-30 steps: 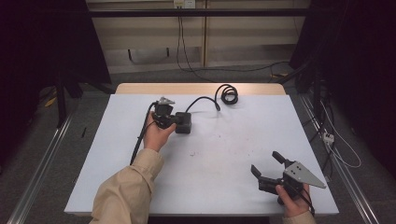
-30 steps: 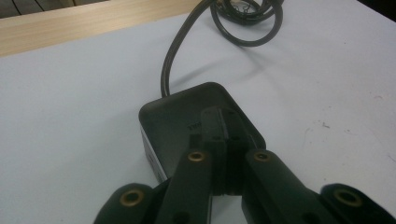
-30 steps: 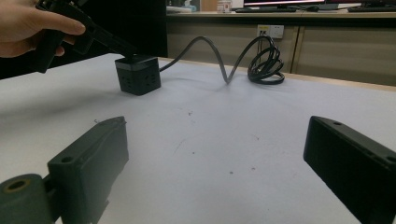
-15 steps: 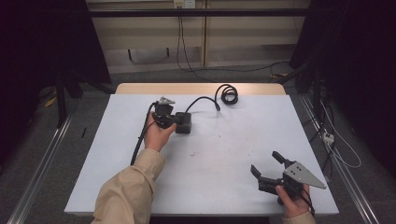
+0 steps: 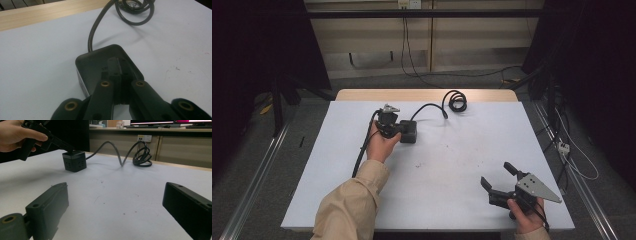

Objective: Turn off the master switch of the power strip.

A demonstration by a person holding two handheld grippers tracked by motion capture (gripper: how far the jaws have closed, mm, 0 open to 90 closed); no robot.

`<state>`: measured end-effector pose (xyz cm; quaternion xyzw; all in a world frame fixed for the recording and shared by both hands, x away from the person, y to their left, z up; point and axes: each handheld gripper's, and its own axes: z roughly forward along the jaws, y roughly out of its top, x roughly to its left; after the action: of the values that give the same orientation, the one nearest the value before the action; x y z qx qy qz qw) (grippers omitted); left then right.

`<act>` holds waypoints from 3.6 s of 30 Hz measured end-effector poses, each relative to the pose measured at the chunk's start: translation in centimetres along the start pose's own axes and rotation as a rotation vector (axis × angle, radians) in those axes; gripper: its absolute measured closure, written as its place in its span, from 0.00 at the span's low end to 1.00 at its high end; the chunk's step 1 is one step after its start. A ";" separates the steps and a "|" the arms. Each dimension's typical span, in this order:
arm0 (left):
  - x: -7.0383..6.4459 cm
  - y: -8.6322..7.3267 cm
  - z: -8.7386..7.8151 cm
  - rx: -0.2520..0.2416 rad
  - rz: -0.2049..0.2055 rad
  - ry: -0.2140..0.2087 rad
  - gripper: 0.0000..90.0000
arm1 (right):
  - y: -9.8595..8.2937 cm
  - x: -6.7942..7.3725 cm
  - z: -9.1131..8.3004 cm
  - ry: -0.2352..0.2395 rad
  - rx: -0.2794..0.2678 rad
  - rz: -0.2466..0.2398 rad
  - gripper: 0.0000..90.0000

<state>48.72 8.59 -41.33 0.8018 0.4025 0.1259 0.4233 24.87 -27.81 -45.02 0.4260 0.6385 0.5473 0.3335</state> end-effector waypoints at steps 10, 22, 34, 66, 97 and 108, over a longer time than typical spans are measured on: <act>0.1 -0.1 0.0 -0.006 -0.015 -0.005 1.00 | 0.0 -0.1 0.0 -0.002 0.000 0.000 0.07; -0.1 -0.3 0.0 -0.023 -0.019 0.009 1.00 | 0.0 -0.1 0.1 -0.002 -0.001 0.004 0.07; 0.0 -0.1 -0.1 -0.045 -0.070 -0.006 1.00 | -0.1 -0.2 0.1 -0.003 0.001 0.002 0.07; -0.1 0.6 -1.3 -0.070 -0.080 -0.022 0.78 | 0.1 -0.2 0.2 0.002 -0.007 0.000 0.07; 0.8 -1.9 -5.4 -0.083 -0.044 -0.141 0.30 | 0.2 -0.1 0.2 0.000 -0.006 -0.002 0.07; 0.5 -3.6 -7.5 -0.108 -0.014 -0.171 0.21 | 0.2 -0.1 0.1 -0.004 -0.008 0.000 0.07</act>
<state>43.06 14.47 -39.65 0.7829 0.3632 0.0755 0.4994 25.05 -27.89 -44.86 0.4257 0.6358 0.5491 0.3363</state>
